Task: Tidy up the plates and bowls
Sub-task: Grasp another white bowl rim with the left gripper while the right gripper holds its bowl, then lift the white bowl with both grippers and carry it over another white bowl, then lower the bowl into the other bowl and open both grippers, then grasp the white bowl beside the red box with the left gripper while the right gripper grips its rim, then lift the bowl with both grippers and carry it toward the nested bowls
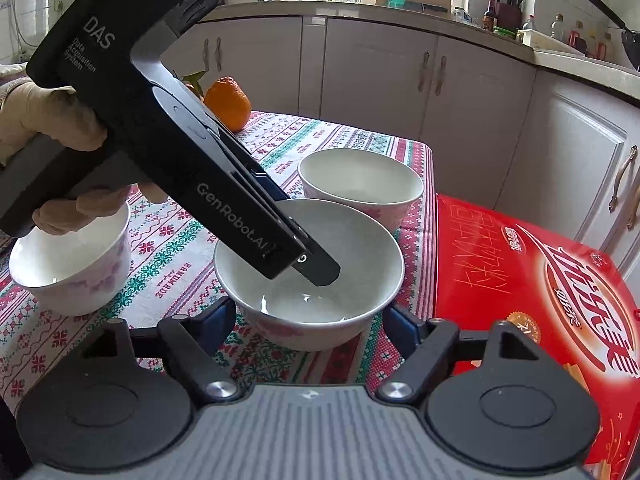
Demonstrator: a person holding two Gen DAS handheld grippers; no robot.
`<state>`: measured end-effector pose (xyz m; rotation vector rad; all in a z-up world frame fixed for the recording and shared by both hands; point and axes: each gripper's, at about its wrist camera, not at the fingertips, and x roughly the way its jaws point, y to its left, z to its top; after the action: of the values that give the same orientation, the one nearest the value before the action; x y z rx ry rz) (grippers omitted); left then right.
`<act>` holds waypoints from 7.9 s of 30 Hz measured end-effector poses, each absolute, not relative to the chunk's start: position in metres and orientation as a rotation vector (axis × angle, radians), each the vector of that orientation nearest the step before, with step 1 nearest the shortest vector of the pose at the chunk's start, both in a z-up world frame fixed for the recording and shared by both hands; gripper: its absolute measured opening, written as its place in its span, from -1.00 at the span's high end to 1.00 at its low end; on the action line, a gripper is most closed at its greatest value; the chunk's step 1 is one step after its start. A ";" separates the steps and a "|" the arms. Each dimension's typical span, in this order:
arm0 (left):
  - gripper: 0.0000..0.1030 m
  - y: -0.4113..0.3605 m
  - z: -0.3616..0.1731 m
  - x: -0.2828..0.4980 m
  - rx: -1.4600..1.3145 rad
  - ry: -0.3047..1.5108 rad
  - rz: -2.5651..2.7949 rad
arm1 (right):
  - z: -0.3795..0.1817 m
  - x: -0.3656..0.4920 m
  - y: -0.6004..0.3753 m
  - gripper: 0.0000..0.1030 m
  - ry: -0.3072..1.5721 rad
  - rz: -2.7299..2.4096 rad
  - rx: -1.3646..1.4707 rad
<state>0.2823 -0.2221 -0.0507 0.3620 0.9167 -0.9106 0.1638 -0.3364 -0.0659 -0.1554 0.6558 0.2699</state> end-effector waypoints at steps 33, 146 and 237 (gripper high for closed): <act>-0.06 -0.154 0.008 0.219 0.297 0.874 -0.885 | -0.009 0.119 -0.293 -0.63 0.691 0.400 -0.176; -0.55 -0.151 -0.009 0.283 0.380 0.725 -0.891 | 0.003 0.224 -0.350 -0.99 0.682 0.198 -0.105; -0.29 -0.105 0.031 0.215 0.403 0.841 -0.815 | 0.052 0.249 -0.282 -0.37 0.941 0.491 0.052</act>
<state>0.2147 -0.1050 0.0307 0.4028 0.8405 -0.8146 0.2493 -0.2824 0.0523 0.0519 0.9409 0.4910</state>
